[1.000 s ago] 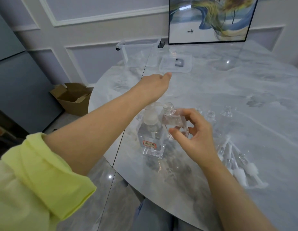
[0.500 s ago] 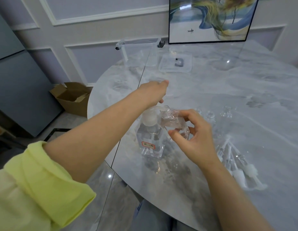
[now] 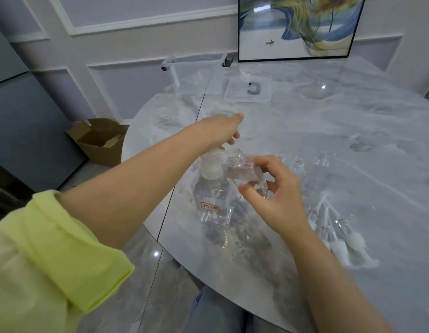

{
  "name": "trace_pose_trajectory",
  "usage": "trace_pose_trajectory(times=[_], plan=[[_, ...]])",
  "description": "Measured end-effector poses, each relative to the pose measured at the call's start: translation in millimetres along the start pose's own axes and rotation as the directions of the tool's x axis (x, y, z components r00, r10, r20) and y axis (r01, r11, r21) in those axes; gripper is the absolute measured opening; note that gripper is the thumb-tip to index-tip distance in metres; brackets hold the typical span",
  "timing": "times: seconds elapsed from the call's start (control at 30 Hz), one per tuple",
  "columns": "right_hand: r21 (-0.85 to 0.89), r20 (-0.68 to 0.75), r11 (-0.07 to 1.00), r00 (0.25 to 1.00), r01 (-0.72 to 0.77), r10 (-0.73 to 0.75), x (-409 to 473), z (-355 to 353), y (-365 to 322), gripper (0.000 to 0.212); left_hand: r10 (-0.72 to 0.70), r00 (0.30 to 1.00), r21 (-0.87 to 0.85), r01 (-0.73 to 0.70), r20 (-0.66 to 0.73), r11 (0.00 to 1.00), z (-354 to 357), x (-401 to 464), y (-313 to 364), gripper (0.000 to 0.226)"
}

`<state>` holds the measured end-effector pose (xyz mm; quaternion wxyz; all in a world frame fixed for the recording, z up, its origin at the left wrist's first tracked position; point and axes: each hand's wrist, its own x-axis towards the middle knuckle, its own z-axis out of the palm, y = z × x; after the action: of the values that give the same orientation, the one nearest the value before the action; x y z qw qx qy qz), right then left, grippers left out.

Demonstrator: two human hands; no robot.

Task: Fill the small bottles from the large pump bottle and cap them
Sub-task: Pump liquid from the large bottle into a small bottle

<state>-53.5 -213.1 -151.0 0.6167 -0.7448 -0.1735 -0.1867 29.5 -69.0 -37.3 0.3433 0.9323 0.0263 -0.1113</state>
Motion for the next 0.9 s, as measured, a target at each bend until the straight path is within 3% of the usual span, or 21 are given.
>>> trace_pose_trajectory(times=[0.07,0.17,0.3,0.43,0.53,0.9], plan=[[0.002,-0.002,1.0,1.0,0.013,-0.013,-0.4,0.1,0.0,0.038,0.065,0.994,0.006,-0.065,-0.086,0.998,-0.2,0.6,-1.1,0.052],[-0.004,0.001,1.0,1.0,0.017,-0.017,-1.0,0.9,-0.6,0.038,0.028,0.999,-0.035,-0.03,-0.044,0.999,-0.1,0.2,-3.9,0.055],[0.008,-0.004,1.0,1.0,0.015,-0.014,-0.6,1.2,-1.6,0.036,0.061,0.993,-0.007,-0.062,-0.102,0.998,-1.2,0.6,-3.9,0.054],[0.011,0.002,1.0,1.0,0.015,-0.015,-1.0,0.6,-2.1,0.035,-0.015,1.0,0.02,0.014,0.007,1.0,-2.3,1.1,-2.9,0.059],[0.012,-0.004,0.999,1.0,0.031,-0.031,-1.3,-0.1,-3.3,0.035,0.003,0.999,0.0,-0.003,-0.042,1.0,-4.2,2.1,-1.9,0.058],[0.006,0.018,0.999,0.999,0.037,-0.037,-0.8,0.2,-3.4,0.034,-0.014,1.0,0.03,0.014,0.004,0.999,-3.1,1.0,-1.0,0.059]])
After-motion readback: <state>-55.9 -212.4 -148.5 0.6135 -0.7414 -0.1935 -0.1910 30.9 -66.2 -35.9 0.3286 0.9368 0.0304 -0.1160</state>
